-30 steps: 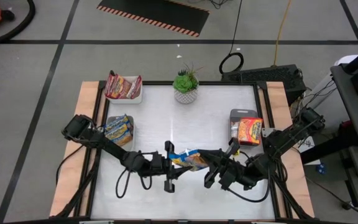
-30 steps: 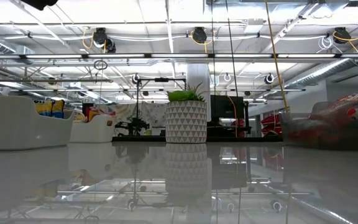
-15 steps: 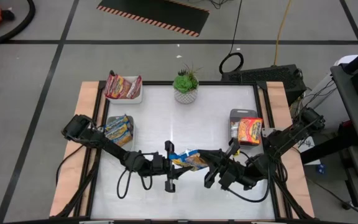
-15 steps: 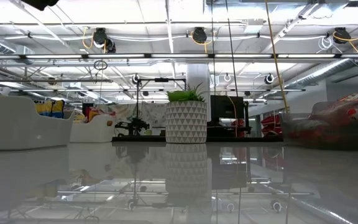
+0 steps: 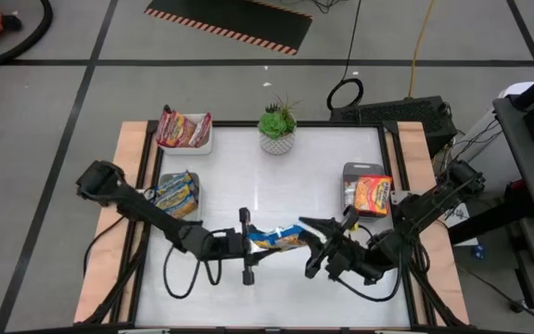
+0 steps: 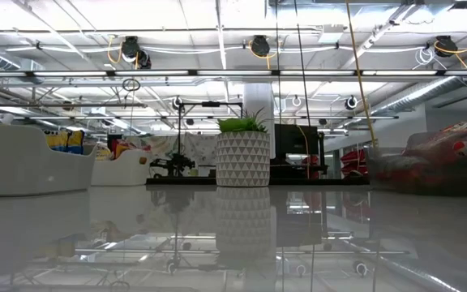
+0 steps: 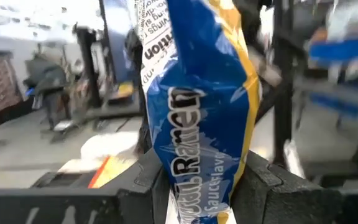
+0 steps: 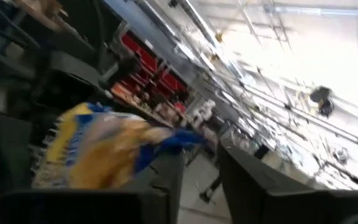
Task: Sort Maruchan noodles
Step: Put the blue noodle pack into the gray bin
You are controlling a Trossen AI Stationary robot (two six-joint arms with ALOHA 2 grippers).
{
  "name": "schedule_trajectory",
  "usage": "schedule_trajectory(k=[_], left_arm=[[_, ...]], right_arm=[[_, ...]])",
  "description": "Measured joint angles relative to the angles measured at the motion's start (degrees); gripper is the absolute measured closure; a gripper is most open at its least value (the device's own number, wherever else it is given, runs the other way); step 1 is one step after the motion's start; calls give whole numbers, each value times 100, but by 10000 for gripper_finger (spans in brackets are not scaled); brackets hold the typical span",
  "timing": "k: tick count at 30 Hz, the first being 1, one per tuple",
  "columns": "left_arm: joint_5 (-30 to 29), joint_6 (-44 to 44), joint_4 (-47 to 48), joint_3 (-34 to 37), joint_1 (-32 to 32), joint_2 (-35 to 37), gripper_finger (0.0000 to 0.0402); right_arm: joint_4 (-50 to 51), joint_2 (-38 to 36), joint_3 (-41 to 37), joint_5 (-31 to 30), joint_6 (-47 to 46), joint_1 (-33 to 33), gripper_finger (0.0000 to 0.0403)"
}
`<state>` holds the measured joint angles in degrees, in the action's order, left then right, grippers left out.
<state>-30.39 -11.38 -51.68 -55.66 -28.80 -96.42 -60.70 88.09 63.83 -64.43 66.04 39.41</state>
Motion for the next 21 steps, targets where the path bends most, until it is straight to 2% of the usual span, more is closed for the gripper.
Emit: schedule_trajectory(k=[4,9,15,21], left_arm=[[-385,-7,1520,7,-109,631,271],[-643,336,3517,7,-213,1603,271],[-740,998,5926,5,-239,3058,271],[-758,2256,7667,-2,-236,4490,271]], right_arm=[[-71,-94,8,-478,67,58,275],[-44,-180,7,-1051,144,127,254],[-35,-180,7,-1051,171,169,254],[-34,-180,7,-1037,46,107,256]])
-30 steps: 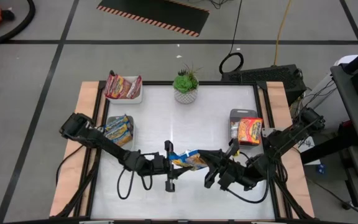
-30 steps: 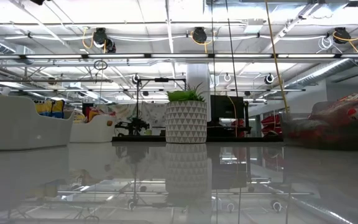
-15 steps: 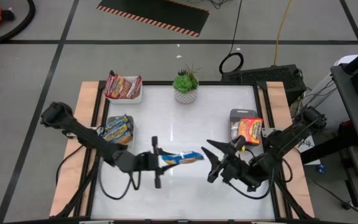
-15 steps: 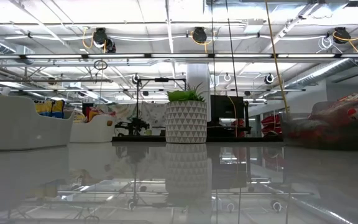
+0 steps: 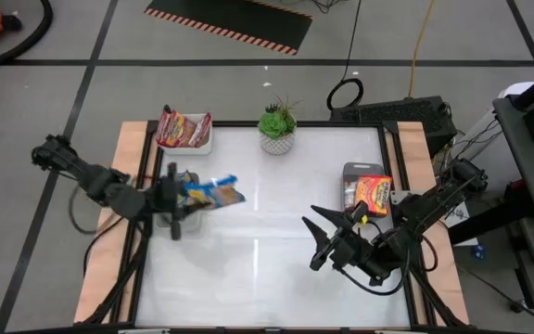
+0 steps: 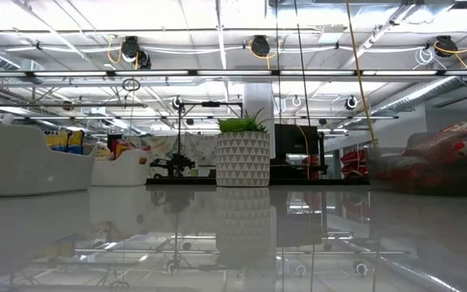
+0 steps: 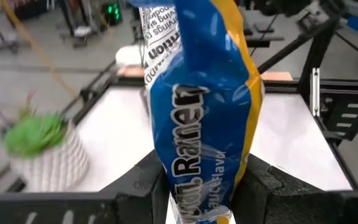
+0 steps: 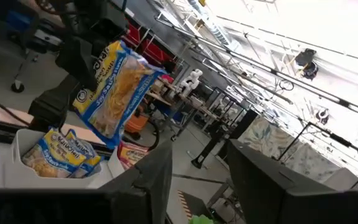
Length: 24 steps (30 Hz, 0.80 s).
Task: Sort Maruchan noodles
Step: Put the blue noodle pack into the gray bin
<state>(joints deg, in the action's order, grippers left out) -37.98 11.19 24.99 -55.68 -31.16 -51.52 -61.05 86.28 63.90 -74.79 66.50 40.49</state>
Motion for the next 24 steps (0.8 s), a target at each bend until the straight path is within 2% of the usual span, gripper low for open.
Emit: schedule_trajectory(k=[4,8,12,16,24], left_arm=[[27,697,1214,-3,0,483,271],[162,1405,2538,-3,24,598,271],[854,2074,3596,-3,219,459,271],[1577,2426,4215,-3,425,261,271],[2600,2537,5155,-3,902,-126,271]], right_arm=[[33,2,0,3,-314,-172,256],[480,2,0,3,-872,-353,256],[762,9,0,16,-1152,-464,257],[779,9,0,52,-1180,-533,257],[1010,9,-2,896,-1595,-700,257]])
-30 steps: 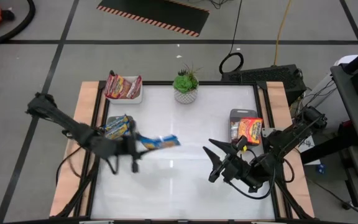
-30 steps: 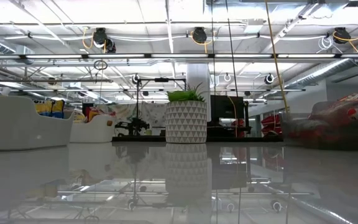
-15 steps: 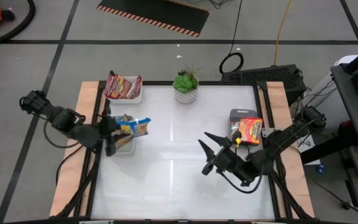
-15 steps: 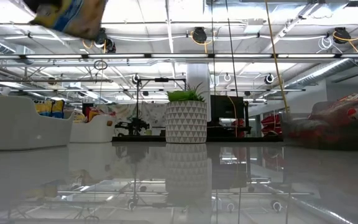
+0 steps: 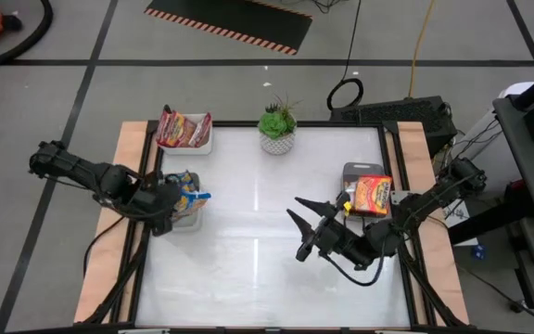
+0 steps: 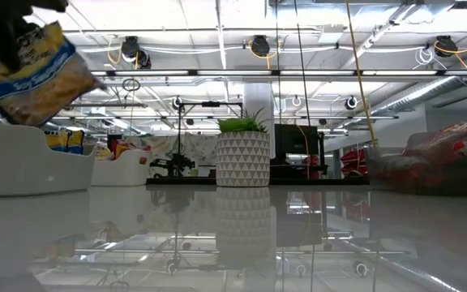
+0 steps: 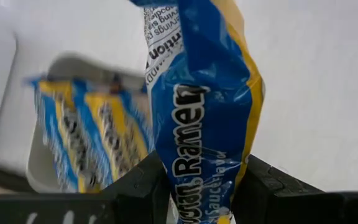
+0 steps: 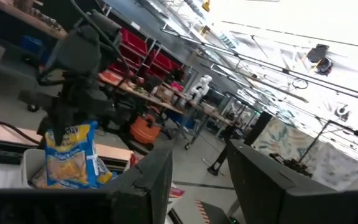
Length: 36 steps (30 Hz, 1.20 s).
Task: Sort Maruchan noodles
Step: Put the blue noodle pack into the gray bin
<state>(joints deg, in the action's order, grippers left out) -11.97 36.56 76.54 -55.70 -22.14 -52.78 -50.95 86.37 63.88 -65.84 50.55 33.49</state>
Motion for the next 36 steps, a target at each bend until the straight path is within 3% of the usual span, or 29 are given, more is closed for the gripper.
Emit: schedule_trajectory(k=[10,19,27,36], left_arm=[[716,67,1090,0,461,-466,271],[973,-197,1016,0,502,-785,270],[1775,-473,1019,0,797,-1174,270],[1799,-1005,1015,0,1391,-1677,270]], right_arm=[[543,0,-2,322,-735,-170,257],[670,0,-2,744,-939,-154,257],[667,0,-2,747,-873,-148,257],[668,0,-2,747,-792,-148,257]])
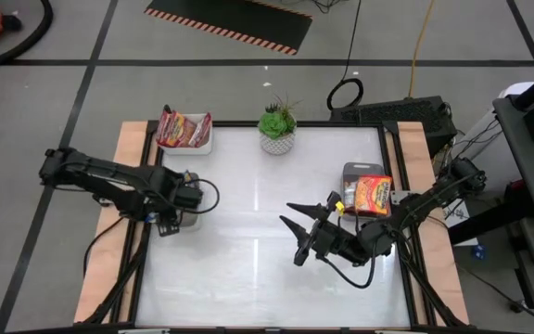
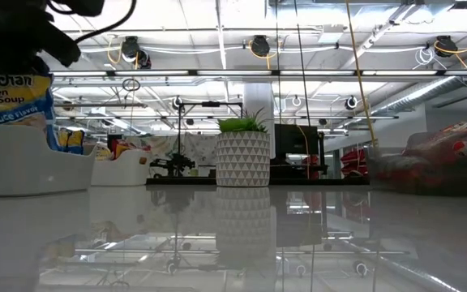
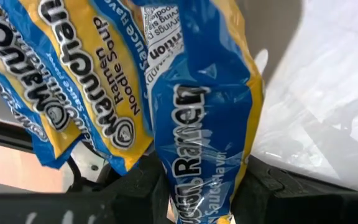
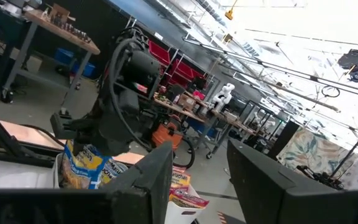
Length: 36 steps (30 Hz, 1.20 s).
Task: Sort Maruchan noodles
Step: Put the blue noodle pack into the gray bin, then return to Home Position
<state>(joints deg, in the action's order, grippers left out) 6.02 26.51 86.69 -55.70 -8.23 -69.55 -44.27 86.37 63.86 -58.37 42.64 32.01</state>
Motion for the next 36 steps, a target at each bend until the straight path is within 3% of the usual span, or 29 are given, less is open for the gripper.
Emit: schedule_trajectory(k=[12,20,25,36], left_arm=[[-9,69,-131,0,319,-207,263],[-186,197,-105,0,350,-206,174],[-657,224,-64,0,350,-204,136],[-1870,790,338,-146,349,295,133]], right_arm=[[4,0,0,-10,149,78,257],[0,0,0,-15,263,163,257],[0,0,0,-21,306,175,257],[167,0,0,-25,-27,175,257]])
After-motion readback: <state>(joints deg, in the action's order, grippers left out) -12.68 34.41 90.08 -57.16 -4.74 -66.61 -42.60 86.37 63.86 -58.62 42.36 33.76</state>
